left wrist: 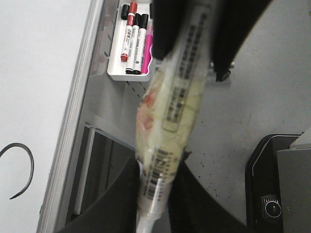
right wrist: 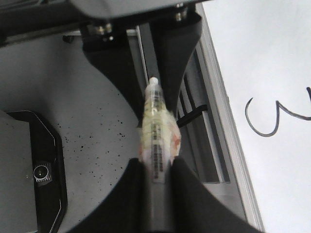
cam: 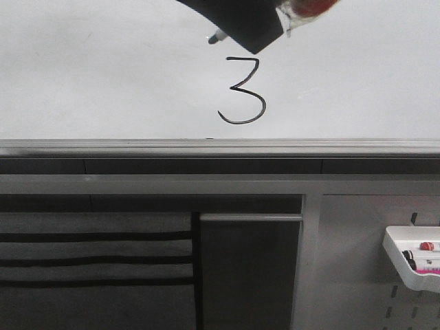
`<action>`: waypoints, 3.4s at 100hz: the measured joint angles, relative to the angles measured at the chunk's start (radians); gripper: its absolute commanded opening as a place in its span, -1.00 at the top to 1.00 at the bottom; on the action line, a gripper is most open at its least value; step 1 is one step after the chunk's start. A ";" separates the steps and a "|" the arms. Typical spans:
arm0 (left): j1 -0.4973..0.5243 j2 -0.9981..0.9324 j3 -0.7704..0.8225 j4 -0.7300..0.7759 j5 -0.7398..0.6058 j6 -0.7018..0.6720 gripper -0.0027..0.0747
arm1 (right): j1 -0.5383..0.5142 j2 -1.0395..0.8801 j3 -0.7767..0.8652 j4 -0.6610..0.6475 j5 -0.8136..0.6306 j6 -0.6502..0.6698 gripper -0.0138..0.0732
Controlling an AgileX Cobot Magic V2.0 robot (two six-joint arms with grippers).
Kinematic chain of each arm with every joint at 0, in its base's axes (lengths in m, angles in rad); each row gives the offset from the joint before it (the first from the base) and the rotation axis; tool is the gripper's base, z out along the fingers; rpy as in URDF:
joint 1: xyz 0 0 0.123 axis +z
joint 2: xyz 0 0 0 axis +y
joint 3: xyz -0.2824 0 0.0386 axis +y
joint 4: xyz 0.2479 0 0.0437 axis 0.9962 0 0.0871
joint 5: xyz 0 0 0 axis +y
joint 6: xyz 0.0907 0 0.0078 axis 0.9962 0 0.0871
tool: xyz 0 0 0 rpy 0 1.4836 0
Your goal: Write number 3 on whiteboard
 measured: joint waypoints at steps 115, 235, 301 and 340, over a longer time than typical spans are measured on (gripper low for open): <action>0.649 0.000 0.300 -0.122 -0.430 -0.357 0.98 | -0.254 -0.092 0.000 -0.003 0.076 0.156 0.09; 0.672 0.076 0.311 -0.184 -0.454 -0.361 -0.08 | -0.254 -0.092 0.000 0.034 0.114 0.159 0.09; 0.672 -0.519 0.274 0.028 -0.052 -0.363 -0.08 | -0.254 -0.301 0.011 -0.256 0.111 0.854 0.09; 0.672 -0.949 0.486 0.246 -0.018 -0.646 -0.07 | -0.254 -0.555 0.335 -0.265 -0.227 0.933 0.09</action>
